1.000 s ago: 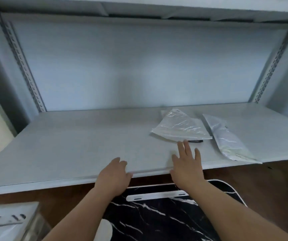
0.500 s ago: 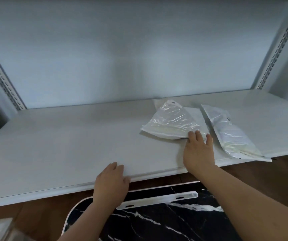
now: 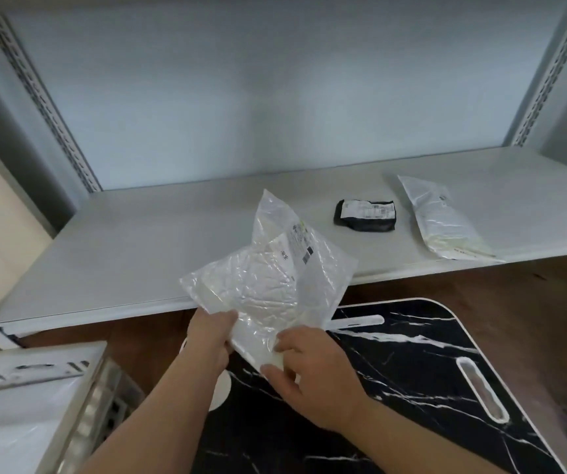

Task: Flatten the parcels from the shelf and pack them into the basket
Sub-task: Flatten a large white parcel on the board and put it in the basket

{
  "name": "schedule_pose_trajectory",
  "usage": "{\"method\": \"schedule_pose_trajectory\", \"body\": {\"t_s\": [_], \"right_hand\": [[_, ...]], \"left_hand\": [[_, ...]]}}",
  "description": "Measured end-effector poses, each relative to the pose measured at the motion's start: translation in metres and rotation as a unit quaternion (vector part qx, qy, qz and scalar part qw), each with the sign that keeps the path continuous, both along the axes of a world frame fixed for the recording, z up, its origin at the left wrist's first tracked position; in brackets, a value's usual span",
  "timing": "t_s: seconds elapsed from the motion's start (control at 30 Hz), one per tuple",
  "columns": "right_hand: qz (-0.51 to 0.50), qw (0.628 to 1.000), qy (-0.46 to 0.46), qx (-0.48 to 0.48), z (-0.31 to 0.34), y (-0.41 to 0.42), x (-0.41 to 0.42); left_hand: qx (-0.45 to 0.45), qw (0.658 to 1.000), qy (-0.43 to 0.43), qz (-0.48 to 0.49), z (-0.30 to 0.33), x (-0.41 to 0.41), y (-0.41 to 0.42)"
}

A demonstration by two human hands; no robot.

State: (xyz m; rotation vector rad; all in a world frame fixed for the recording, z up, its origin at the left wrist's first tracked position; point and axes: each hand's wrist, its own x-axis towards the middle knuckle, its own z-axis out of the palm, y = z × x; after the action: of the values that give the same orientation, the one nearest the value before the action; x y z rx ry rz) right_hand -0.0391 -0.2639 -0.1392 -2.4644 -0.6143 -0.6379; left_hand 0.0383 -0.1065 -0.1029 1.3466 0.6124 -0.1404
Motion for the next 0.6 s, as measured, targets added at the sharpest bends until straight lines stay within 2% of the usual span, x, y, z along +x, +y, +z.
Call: {"method": "schedule_pose_trajectory", "body": {"t_s": [0.07,0.13,0.2,0.3,0.37,0.4,0.5,0.6], "right_hand": [[-0.102,0.985,0.028,0.134,0.019,-0.007,0.002],[-0.223,0.942,0.071,0.239,0.033,-0.026,0.010],[-0.292,0.901,0.165,0.276,0.038,-0.049,0.014],[-0.250,0.833,0.331,0.365,0.039,-0.064,0.010],[-0.213,0.773,0.393,0.450,0.032,-0.065,0.004],[-0.206,0.757,0.406,0.468,0.030,-0.064,0.001],[-0.167,0.739,0.411,0.507,0.020,-0.063,-0.005],[-0.114,0.722,0.412,0.544,0.023,-0.050,-0.006]], "left_hand": [[-0.002,0.995,-0.027,-0.097,0.002,-0.016,0.018],[-0.001,0.982,-0.033,-0.185,0.011,-0.033,0.035],[-0.007,0.971,-0.032,-0.237,0.017,-0.048,0.049],[-0.050,0.960,-0.022,-0.275,0.018,-0.060,0.061],[-0.070,0.957,-0.008,-0.281,0.017,-0.066,0.065],[-0.082,0.957,0.000,-0.278,0.017,-0.069,0.066],[-0.092,0.959,0.024,-0.266,0.019,-0.073,0.069],[-0.054,0.966,0.046,-0.248,0.017,-0.073,0.071]]}}
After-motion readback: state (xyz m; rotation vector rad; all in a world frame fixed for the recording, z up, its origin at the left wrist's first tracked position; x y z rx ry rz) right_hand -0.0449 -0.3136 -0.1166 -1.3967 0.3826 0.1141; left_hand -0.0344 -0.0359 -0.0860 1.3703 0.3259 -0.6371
